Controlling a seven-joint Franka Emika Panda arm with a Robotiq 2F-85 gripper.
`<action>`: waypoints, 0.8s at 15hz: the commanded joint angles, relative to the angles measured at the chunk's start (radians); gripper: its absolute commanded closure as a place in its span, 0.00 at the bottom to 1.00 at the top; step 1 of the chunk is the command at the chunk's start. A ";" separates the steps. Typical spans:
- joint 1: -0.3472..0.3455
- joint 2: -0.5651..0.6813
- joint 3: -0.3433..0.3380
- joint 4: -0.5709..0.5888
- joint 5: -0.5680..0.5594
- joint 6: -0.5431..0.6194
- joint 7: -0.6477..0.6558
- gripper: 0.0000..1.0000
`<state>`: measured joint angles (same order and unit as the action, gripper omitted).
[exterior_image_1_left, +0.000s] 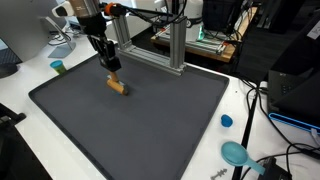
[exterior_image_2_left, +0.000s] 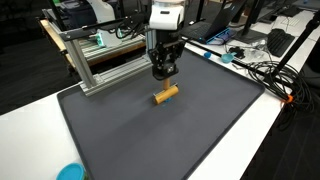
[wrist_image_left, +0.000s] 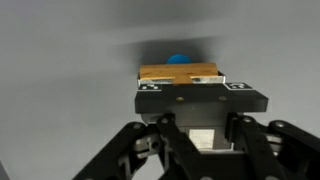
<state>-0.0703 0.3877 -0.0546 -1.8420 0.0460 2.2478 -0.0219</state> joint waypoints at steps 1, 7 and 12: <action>-0.014 0.025 0.014 0.001 0.025 -0.045 -0.022 0.78; -0.008 0.003 0.003 0.006 0.009 -0.019 0.000 0.78; -0.005 0.015 -0.002 0.017 0.000 -0.031 0.010 0.78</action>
<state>-0.0752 0.3905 -0.0550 -1.8350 0.0559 2.2324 -0.0227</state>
